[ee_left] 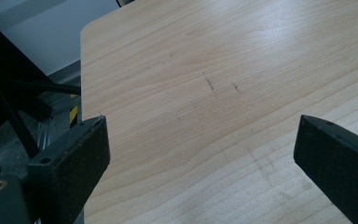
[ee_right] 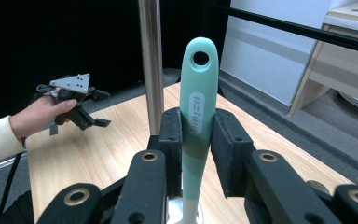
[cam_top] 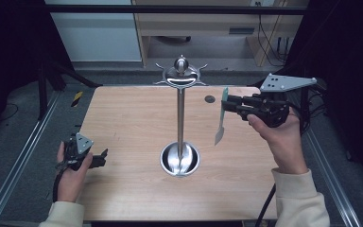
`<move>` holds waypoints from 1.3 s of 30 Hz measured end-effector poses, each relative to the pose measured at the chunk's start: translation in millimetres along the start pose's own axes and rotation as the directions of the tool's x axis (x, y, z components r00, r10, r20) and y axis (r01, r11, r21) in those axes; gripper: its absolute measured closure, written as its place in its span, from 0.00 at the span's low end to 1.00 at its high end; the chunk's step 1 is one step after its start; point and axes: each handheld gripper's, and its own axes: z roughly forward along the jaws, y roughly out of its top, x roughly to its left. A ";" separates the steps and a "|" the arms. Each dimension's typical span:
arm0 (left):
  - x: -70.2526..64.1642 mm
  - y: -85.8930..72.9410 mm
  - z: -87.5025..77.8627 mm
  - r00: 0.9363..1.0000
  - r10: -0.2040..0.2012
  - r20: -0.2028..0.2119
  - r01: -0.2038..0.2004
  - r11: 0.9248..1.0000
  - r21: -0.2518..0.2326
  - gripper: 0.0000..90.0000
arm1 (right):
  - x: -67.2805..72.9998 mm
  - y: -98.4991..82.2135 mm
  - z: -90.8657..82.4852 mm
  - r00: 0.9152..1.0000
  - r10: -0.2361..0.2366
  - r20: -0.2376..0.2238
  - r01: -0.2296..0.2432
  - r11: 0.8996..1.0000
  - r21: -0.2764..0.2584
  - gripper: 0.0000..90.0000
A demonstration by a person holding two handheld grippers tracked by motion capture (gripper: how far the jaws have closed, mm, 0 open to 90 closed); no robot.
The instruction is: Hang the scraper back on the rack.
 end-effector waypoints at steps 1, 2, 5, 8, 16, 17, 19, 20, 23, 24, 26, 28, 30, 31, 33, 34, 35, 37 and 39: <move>0.4 -0.2 -0.2 1.000 -0.001 0.000 0.001 1.000 0.000 0.04 | 0.2 0.8 -0.2 1.000 0.001 -0.002 -0.001 1.000 -0.001 0.83; 1.1 -0.3 -0.5 1.000 -0.002 -0.002 0.002 1.000 -0.002 0.04 | 0.3 1.5 -0.1 1.000 0.000 -0.006 0.000 1.000 -0.001 0.83; 3.5 -0.7 -2.8 1.000 -0.003 -0.005 0.003 1.000 -0.004 0.04 | 1.0 3.7 0.8 1.000 0.000 -0.021 0.000 1.000 0.002 0.83; 5.1 -1.0 -5.6 1.000 0.006 -0.008 -0.006 1.000 -0.008 0.04 | 1.6 6.7 1.4 1.000 -0.002 -0.027 0.003 1.000 0.007 0.83; 8.0 -2.4 -13.1 1.000 0.002 -0.019 -0.002 1.000 -0.007 0.04 | -0.9 18.6 -2.2 0.999 -0.006 -0.046 0.007 1.000 0.030 0.83; 7.8 -2.5 -13.5 1.000 0.004 -0.018 -0.004 1.000 -0.008 0.04 | -1.3 19.5 -2.5 0.999 -0.005 -0.049 0.006 0.999 0.032 0.83; 7.6 -2.5 -14.4 1.000 0.006 -0.018 -0.006 1.000 -0.009 0.04 | -1.5 20.7 -1.8 0.998 -0.004 -0.060 0.006 0.999 0.033 0.83; 7.7 -2.5 -14.9 1.000 0.005 -0.018 -0.005 1.000 -0.009 0.04 | -1.2 21.1 -1.0 0.998 -0.004 -0.066 0.006 0.999 0.031 0.83; 7.7 -2.4 -16.2 1.000 0.008 -0.018 -0.009 1.000 -0.011 0.04 | 0.6 22.0 2.5 0.997 -0.008 -0.083 0.010 0.999 0.033 0.83; 7.7 -2.4 -16.2 1.000 0.008 -0.018 -0.009 1.000 -0.011 0.04 | 0.6 22.0 2.5 0.997 -0.008 -0.083 0.010 0.999 0.033 0.83; 7.9 -2.5 -16.7 1.000 0.007 -0.017 -0.007 1.000 -0.015 0.04 | 2.1 23.9 5.8 0.994 -0.006 -0.109 0.009 0.999 0.031 0.83; 8.7 -2.6 -16.8 1.000 0.006 -0.017 -0.007 1.000 -0.015 0.04 | 2.5 24.7 6.8 0.994 -0.006 -0.113 0.010 0.999 0.032 0.83; 10.4 -3.2 -17.2 1.000 -0.001 -0.020 0.001 1.000 -0.014 0.04 | 4.0 27.6 9.5 0.993 -0.013 -0.120 0.017 0.999 0.039 0.83; 10.9 -3.4 -17.5 1.000 -0.002 -0.020 0.001 1.000 -0.014 0.04 | 4.1 28.6 9.9 0.992 -0.013 -0.125 0.018 0.999 0.040 0.83; 11.7 -3.7 -17.8 1.000 -0.003 -0.022 0.002 1.000 -0.014 0.04 | 3.6 30.6 10.5 0.991 -0.016 -0.133 0.021 0.999 0.039 0.83; 11.9 -3.8 -17.9 1.000 -0.002 -0.022 0.002 1.000 -0.014 0.04 | 3.4 31.5 10.4 0.991 -0.014 -0.136 0.019 0.999 0.038 0.83; 12.1 -3.8 -17.9 1.000 -0.001 -0.023 0.001 1.000 -0.014 0.04 | 3.4 32.1 10.4 0.990 -0.013 -0.140 0.018 0.999 0.035 0.83; 11.8 -3.7 -17.7 1.000 -0.002 -0.021 0.002 1.000 -0.014 0.04 | 4.0 33.0 10.3 0.987 -0.014 -0.157 0.019 0.999 0.032 0.83; 11.3 -3.6 -17.5 1.000 0.000 -0.021 0.000 1.000 -0.013 0.04 | 4.5 33.7 10.7 0.987 -0.016 -0.160 0.022 0.999 0.034 0.83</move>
